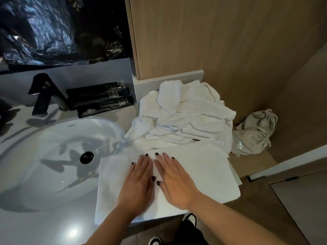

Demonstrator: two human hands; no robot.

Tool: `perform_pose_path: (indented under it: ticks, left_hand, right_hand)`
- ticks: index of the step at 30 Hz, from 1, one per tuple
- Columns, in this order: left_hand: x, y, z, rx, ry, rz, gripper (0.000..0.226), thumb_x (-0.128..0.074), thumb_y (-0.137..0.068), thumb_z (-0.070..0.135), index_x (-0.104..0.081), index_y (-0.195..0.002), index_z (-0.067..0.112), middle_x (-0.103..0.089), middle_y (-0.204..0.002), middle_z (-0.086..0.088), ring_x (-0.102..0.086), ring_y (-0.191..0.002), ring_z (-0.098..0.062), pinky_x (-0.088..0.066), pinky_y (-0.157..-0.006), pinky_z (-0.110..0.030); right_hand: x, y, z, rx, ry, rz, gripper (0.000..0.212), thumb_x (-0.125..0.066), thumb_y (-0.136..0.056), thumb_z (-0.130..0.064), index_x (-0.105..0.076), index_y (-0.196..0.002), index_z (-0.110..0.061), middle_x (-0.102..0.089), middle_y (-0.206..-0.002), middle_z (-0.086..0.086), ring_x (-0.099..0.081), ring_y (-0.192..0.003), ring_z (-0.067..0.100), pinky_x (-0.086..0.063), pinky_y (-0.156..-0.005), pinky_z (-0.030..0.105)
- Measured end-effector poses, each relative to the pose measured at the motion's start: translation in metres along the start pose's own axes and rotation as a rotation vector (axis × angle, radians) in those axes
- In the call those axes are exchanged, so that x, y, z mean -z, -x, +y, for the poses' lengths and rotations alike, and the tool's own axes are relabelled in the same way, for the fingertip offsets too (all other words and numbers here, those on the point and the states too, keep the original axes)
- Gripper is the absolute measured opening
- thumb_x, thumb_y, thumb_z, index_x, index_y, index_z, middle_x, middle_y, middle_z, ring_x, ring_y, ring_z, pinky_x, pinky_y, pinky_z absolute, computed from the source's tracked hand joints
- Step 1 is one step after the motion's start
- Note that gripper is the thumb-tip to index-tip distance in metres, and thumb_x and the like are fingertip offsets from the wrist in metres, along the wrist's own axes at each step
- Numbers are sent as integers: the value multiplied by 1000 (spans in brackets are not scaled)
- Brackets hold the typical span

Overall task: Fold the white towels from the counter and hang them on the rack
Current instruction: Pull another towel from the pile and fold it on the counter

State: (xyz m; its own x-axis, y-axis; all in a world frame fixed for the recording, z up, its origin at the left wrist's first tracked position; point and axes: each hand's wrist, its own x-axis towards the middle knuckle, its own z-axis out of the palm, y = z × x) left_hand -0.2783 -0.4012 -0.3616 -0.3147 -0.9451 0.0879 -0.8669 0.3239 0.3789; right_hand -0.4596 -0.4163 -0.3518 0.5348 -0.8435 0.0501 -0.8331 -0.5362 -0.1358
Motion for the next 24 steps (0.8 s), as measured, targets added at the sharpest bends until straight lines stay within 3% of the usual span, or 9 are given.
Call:
perform_pose_path:
  ticks: [3,6,9,13,17,21,24]
  left_hand:
    - [-1,-3,-4,1,-147,-61,59,-26,-102,40,-27,-154,13,-21,-162,-6,-14,-151,-22,-9,-120,-38]
    - [4,-4,-6,49,-216,-122,65,-17,-100,55,-7,-158,25,1,-165,-2,8,-152,-18,-2,-121,-41]
    - [8,-3,-10,156,-217,-135,74,-13,-95,67,6,-157,32,16,-164,1,21,-150,-17,6,-121,-42]
    - [18,5,-21,292,-199,-117,79,-6,-90,75,15,-154,33,24,-162,-2,26,-148,-19,5,-123,-44]
    - [30,17,-39,361,-188,-137,79,1,-90,74,18,-154,32,16,-164,-6,18,-150,-22,0,-123,-45]
    - [35,23,-47,386,-171,-161,82,3,-90,70,16,-155,21,18,-163,-8,20,-149,-24,1,-123,-46]
    - [33,32,-29,296,-218,-74,77,-5,-99,56,-2,-156,4,3,-163,-17,7,-151,-31,0,-122,-47]
  right_hand:
    - [-4,-5,14,4,43,-120,71,-30,-97,-51,-24,-154,-10,-20,-162,8,-11,-151,24,-18,-120,46]
    - [0,-1,27,-25,49,-161,78,-23,-97,-62,-6,-157,-16,1,-165,1,10,-151,19,1,-119,46]
    - [11,7,46,-104,21,-185,82,-17,-95,-67,9,-156,-19,18,-162,-3,24,-147,14,10,-120,43]
    - [18,23,75,-177,42,-163,83,-17,-95,-67,5,-156,-16,10,-164,0,19,-149,14,7,-120,40]
    - [20,38,95,-231,42,-144,83,-6,-93,-69,5,-156,-16,9,-164,0,17,-149,13,7,-120,40]
    - [23,51,102,-250,75,-119,80,-3,-95,-65,2,-156,-14,6,-164,2,14,-150,12,4,-121,42]
    - [28,48,76,-350,-30,-46,69,-12,-98,-48,1,-155,-13,7,-163,2,9,-151,17,7,-121,40]
